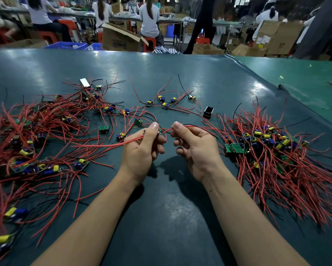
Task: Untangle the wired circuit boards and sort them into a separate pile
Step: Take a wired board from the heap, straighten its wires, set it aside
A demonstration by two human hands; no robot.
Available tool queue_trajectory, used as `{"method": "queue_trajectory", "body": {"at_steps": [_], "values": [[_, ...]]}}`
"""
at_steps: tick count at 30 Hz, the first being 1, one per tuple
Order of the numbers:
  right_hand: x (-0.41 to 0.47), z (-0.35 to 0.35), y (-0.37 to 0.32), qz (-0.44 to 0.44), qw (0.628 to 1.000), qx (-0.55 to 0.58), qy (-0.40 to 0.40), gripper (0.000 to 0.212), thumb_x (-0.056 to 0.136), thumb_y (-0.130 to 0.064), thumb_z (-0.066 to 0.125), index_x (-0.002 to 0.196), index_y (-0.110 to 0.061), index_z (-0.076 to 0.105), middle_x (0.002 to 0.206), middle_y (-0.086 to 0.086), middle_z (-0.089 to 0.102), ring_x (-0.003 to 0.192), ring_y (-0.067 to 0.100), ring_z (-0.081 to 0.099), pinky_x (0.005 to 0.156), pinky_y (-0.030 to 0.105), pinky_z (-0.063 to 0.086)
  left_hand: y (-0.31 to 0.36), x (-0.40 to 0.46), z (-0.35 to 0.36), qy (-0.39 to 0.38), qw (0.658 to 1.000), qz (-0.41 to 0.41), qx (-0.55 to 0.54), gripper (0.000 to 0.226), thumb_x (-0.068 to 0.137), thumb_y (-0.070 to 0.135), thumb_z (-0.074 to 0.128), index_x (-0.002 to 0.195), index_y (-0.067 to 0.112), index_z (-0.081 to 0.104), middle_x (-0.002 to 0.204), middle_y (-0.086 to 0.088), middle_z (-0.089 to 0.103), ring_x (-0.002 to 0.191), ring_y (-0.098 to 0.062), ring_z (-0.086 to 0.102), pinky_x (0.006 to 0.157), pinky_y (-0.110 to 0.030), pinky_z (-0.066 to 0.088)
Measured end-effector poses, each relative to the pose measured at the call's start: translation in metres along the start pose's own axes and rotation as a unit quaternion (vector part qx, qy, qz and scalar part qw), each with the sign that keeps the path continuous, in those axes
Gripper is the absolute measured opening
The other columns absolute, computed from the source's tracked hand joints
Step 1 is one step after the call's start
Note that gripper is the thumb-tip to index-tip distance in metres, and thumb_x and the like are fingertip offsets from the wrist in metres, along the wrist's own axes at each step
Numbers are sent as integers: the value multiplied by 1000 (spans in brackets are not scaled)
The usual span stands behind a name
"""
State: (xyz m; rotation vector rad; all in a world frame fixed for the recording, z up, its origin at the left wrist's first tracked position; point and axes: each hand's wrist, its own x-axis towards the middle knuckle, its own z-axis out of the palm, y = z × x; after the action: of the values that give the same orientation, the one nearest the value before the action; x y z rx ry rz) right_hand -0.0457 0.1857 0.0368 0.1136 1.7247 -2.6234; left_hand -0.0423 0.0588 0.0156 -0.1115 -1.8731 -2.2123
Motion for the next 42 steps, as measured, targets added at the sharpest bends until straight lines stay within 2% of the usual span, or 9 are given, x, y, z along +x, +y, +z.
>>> {"method": "queue_trajectory", "body": {"at_steps": [6,12,18,23,29,33,37,39,42], "values": [[-3,1,3,37,997,-31,-52,6,86,-12,71,81,-16,70,71,-1,70,53,8,60,44,19,44,0,0,-1,-33,998,47,36,33,91,38,54,70,15,62,56,1,58,49,-14,48,45,-20,39],[-3,-2,2,-10,996,-87,-15,12,86,-11,72,76,-13,68,64,0,68,52,10,61,44,20,47,-4,-2,-4,-78,983,71,147,32,89,46,55,70,22,62,60,3,62,51,-9,52,55,-21,40],[-4,5,6,-61,990,-126,15,11,84,-13,75,73,-12,70,63,-5,69,48,5,55,41,17,40,-3,0,0,-20,997,22,69,37,97,35,51,77,7,62,56,1,59,45,-13,44,44,-19,37],[2,-2,1,-74,991,-80,80,16,86,-12,72,73,-16,62,57,-9,59,44,7,53,38,18,38,3,7,0,37,998,-50,-18,39,102,32,46,76,7,61,51,3,56,40,-5,42,37,-12,29],[0,-2,1,-33,998,-48,20,12,90,-23,70,81,-15,68,69,-2,68,46,10,57,38,19,40,6,4,0,13,998,-64,-18,40,101,32,47,74,7,62,52,1,56,41,-6,42,39,-12,30],[-1,-3,0,-124,987,-93,53,17,92,-17,67,76,-13,68,64,-1,65,45,13,53,39,20,37,5,3,0,-3,998,-62,15,40,101,33,49,74,6,63,52,0,57,43,-8,42,43,-16,32],[-1,-5,4,-264,937,-215,83,23,91,-17,68,69,-24,66,65,-3,63,52,15,52,47,25,41,6,0,0,-22,997,-66,20,41,100,32,50,72,7,64,52,-2,57,44,-9,43,46,-17,34],[-1,-4,5,-258,937,-215,100,23,92,-18,67,70,-24,64,68,-2,63,53,18,53,46,26,41,8,0,0,-25,997,-66,-2,41,100,31,49,71,7,63,51,-2,57,43,-7,44,44,-15,34],[2,-6,3,-180,962,-162,124,18,95,-19,63,77,-17,63,70,1,63,49,15,54,39,22,39,10,1,1,-16,998,-62,-24,40,102,28,46,73,5,61,51,0,56,41,-5,44,40,-12,32]]}}
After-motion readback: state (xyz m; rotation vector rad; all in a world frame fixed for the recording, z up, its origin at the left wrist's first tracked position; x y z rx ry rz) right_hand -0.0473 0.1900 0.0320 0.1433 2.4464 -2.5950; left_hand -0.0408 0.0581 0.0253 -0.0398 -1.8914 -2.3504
